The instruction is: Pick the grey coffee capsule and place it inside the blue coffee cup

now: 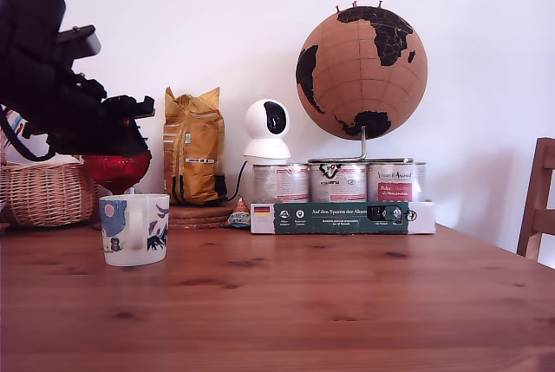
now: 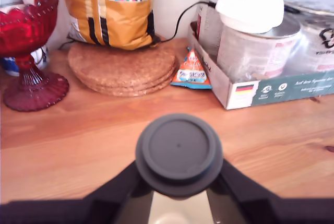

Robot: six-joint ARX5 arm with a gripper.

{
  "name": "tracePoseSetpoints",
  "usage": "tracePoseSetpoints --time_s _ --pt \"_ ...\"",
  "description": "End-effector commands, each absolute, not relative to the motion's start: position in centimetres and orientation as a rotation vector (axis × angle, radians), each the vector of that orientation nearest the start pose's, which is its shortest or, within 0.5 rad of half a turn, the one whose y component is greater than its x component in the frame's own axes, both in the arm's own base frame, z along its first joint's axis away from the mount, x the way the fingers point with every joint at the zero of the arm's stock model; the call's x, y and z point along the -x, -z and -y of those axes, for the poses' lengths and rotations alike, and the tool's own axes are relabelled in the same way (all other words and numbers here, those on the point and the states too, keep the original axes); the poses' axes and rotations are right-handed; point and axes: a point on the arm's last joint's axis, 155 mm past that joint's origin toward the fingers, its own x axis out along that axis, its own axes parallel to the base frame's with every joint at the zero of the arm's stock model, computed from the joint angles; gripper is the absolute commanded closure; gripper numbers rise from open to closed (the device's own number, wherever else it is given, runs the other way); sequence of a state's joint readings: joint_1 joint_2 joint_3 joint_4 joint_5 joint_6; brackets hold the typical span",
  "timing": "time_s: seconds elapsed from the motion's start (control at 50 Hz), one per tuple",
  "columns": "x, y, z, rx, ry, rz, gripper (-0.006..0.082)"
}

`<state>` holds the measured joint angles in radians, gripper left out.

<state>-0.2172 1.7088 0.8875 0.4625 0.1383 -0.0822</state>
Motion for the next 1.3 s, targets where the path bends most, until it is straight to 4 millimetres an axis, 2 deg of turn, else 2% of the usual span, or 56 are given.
tracePoseSetpoints --time_s 0.0,0.26,0.32,0.44,0.6,0.66,0.76,0.88,0.94,1.1,1.28 --pt "-48.4 -11.7 13.3 0.063 0.343 -0.433 0.0585" --pt "-48.1 -9.0 13.3 0.059 0.338 -0.534 0.0572" --pt "-48.1 -8.9 13.3 0.054 0.338 -0.538 0.0516" --pt "-48.1 -8.9 13.3 0.05 0.339 -0.538 0.0347" --pt "-47.8 -8.5 13.2 0.051 0.337 -0.558 0.0334" --pt "-47.8 -8.5 13.2 0.051 0.336 -0.566 0.0355" --pt "-47.7 -9.2 13.2 0.051 0.338 -0.565 0.0452" --pt "-47.4 -10.7 13.2 0.052 0.339 -0.544 0.0693" --pt "-47.3 -12.0 13.1 0.052 0.338 -0.524 0.0765" --pt "-46.1 -15.1 12.5 0.033 0.338 -0.494 0.0775" --pt "-43.8 -16.9 10.7 -0.027 0.308 -0.527 0.0775"
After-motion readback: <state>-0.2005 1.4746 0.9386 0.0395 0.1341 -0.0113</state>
